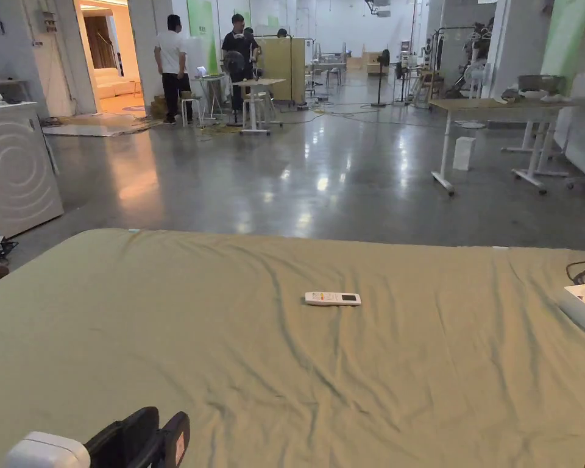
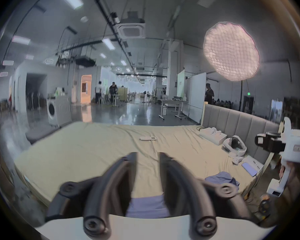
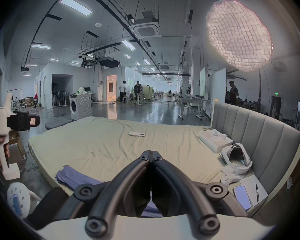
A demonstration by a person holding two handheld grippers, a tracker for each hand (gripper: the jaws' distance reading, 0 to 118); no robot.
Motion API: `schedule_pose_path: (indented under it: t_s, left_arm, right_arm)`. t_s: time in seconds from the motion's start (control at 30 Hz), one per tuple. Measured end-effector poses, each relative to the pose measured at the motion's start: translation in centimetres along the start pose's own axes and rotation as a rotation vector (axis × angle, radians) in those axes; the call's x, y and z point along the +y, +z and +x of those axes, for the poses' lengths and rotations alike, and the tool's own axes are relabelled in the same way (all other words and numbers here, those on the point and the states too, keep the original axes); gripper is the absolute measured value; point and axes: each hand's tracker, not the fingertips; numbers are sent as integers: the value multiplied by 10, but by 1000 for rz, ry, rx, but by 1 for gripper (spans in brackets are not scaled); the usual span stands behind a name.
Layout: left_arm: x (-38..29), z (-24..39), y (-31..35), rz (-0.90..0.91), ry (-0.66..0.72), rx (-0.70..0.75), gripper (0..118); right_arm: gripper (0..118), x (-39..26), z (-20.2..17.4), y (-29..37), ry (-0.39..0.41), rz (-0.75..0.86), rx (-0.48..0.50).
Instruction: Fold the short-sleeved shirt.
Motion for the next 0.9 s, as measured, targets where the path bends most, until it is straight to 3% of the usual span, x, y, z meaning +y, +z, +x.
schedule_pose_path:
  t_s: [0.1,0.2,0.3,0.43,0.57,0.67,0.73,0.8,0.9]
  left_arm:
    - [-18,-33,-10,-77,73,39,105]
    - [-43,-83,-29,-156,171,-15,105]
    - [-87,-137,-64,-289,458,-141,105]
    - [-159,-207,-105,-387,783,-159,105]
    - [-205,-229,-137,-487,965,-241,105]
    - [-227,-221,-156,-587,1033,-246,105]
    - [-229,-217,-165,-498,1102,-375,105]
    - [-224,-198,-171,-530,1151,-408,104]
    - [-230,-194,-188,-575,1049,-425,104]
  right_arm:
    - [0,-9,1,-5,-10,-45,5]
    - [0,-16,1,-12,-25,-92,11]
    - [0,-23,-2,-20,-30,-140,24]
    - [0,-32,-8,-29,-22,-207,25]
    - [0,-44,-14,-35,-57,-288,39]
    - [0,-52,-21,-37,-56,-340,38]
    - [0,-55,-25,-37,-46,-358,31]
    - [0,-56,-27,-39,-50,-368,37]
    - [0,-59,-30,-44,-62,-385,40]
